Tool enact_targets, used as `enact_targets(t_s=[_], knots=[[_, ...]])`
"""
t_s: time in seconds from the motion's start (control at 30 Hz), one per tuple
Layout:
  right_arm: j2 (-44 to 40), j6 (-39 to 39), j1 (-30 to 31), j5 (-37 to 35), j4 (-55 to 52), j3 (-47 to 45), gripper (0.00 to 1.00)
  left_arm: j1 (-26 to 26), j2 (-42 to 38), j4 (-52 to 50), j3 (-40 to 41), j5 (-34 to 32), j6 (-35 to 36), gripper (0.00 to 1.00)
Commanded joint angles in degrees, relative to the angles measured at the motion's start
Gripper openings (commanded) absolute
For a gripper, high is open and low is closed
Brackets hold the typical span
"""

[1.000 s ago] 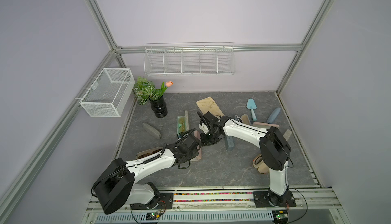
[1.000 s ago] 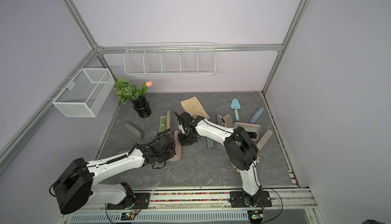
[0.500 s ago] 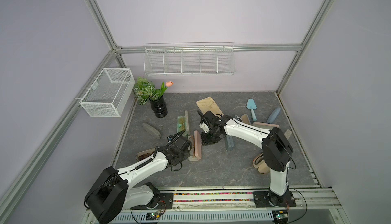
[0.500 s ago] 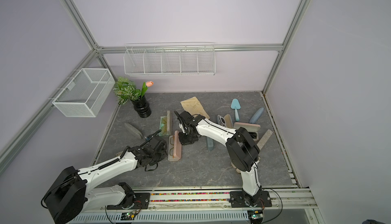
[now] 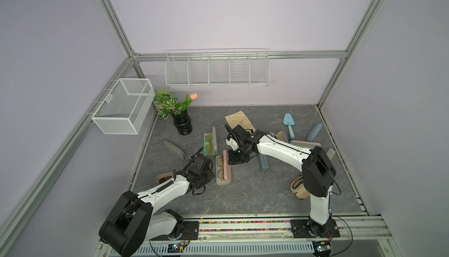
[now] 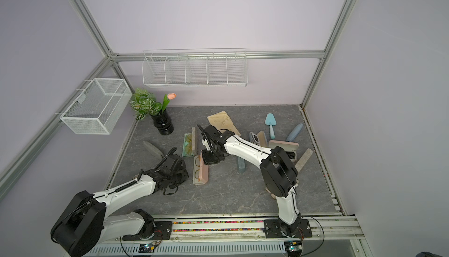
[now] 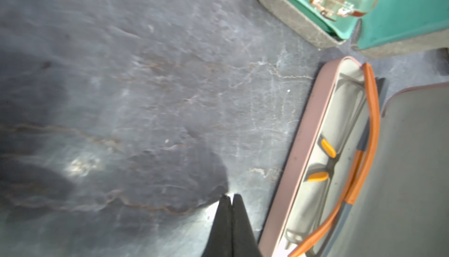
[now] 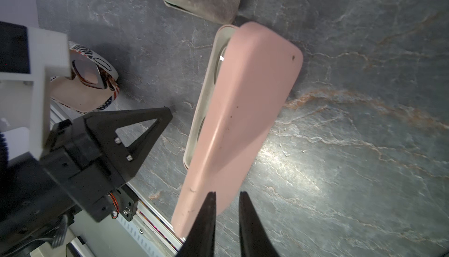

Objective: Close the glasses case
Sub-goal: Close the glasses case at the center of the board.

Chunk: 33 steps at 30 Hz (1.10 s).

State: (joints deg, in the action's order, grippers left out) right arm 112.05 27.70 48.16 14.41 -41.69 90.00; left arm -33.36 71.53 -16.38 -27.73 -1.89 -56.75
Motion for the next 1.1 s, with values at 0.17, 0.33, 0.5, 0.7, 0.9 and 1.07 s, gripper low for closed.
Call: enact_targets(t_s=[0.17, 0.33, 0.5, 0.7, 0.9, 1.07], knots=[[2.6, 1.0, 1.0, 0.9, -0.7, 1.6, 0.21, 0.4, 5.6, 6.3, 0.1, 3.8, 0.8, 0.00], [3.7, 1.2, 1.7, 1.2, -0.6, 2.6, 0.21, 0.4, 8.6, 7.4, -1.2, 5.7, 1.1, 0.00], [5.3, 1.3, 2.4, 1.9, -0.3, 3.5, 0.21, 0.4, 8.9, 7.8, -1.2, 6.0, 1.1, 0.00], [7.2, 2.1, 2.9, 2.4, 0.7, 3.8, 0.21, 0.4, 8.3, 7.7, -1.3, 6.2, 1.1, 0.00], [8.8, 2.5, 3.2, 2.4, 0.9, 4.1, 0.21, 0.4, 8.8, 8.2, -1.2, 6.7, 1.1, 0.00], [10.4, 3.0, 3.6, 2.8, 1.1, 4.7, 0.21, 0.4, 8.6, 8.3, -1.0, 6.7, 1.0, 0.00]])
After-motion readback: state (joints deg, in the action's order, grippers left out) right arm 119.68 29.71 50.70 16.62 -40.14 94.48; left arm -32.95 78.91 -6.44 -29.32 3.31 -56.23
